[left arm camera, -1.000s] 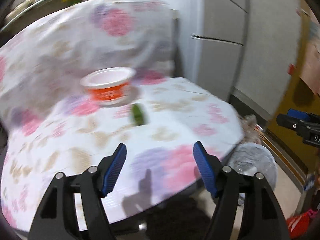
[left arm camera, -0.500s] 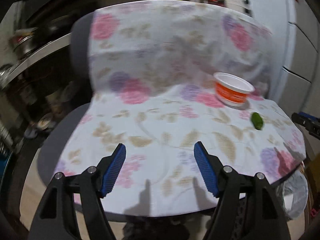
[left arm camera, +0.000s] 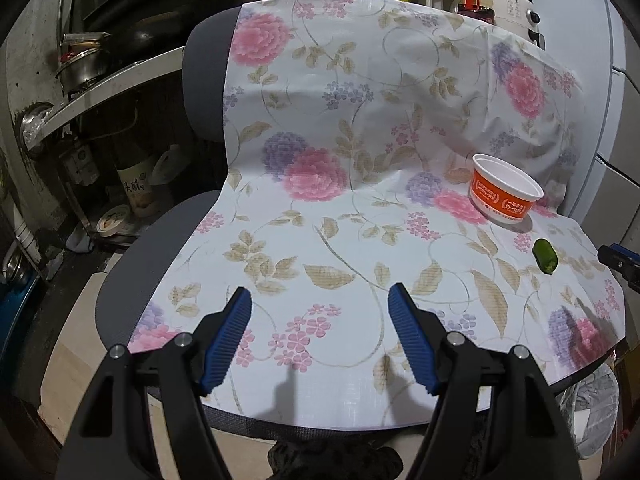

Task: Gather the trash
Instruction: 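Move both tools back over the chair toward the cup and lime, then grasp the orange-and-white paper cup rim with the right gripper and lift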

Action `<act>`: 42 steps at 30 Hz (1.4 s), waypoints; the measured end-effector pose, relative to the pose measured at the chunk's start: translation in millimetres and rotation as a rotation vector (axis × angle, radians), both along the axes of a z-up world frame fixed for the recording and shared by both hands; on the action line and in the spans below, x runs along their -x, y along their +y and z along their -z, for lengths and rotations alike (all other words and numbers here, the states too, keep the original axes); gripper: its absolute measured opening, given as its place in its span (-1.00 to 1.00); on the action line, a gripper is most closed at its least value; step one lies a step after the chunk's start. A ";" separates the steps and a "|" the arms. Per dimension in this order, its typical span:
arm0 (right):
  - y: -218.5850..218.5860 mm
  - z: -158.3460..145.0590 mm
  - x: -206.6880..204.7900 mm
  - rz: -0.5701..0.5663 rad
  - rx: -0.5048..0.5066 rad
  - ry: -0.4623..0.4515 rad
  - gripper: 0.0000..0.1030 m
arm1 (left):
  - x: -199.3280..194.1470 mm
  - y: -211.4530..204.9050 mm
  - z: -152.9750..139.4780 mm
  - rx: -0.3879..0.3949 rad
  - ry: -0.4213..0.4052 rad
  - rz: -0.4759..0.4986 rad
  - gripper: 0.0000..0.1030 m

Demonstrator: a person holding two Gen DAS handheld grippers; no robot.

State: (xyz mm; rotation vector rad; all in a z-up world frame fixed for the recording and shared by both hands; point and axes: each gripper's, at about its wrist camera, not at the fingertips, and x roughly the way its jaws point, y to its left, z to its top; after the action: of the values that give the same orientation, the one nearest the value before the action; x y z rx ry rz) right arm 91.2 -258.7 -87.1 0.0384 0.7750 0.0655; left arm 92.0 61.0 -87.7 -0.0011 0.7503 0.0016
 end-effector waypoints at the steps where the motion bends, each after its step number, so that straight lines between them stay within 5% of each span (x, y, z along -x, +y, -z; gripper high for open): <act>1: -1.4 -0.1 0.1 0.005 0.000 -0.001 -0.13 | 0.0 -0.1 0.4 -0.003 0.000 0.000 0.34; 7: -7.2 1.6 -5.1 0.028 0.006 0.007 -0.12 | -5.1 2.8 5.3 -0.009 0.000 -0.017 0.48; 10: -6.7 0.9 -13.4 0.041 0.012 0.002 0.25 | -8.6 6.5 10.1 -0.040 -0.008 -0.050 0.57; 21: -11.4 13.1 -97.4 0.116 0.024 0.001 0.22 | -37.7 13.0 32.8 -0.025 0.027 -0.070 0.58; 31: -23.1 49.5 -178.2 0.223 -0.044 0.091 -0.16 | -71.1 -4.8 40.0 -0.030 0.022 -0.031 0.58; 34: -23.3 52.6 -181.7 0.212 -0.091 0.102 -0.31 | -72.2 -9.1 40.7 -0.029 0.018 -0.018 0.58; 38: -16.5 45.1 -171.5 0.182 -0.129 0.093 -0.84 | -66.3 -10.1 39.1 -0.027 0.016 -0.012 0.58; 42: 1.7 25.8 -149.5 0.094 -0.183 0.075 -0.90 | -56.8 -6.0 30.9 -0.018 -0.005 -0.018 0.58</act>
State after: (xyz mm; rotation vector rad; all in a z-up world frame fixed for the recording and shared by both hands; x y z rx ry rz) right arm 240.7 -257.0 -112.9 0.2525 0.8393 0.0456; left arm 148.8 55.0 -118.5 0.0098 0.7450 0.0254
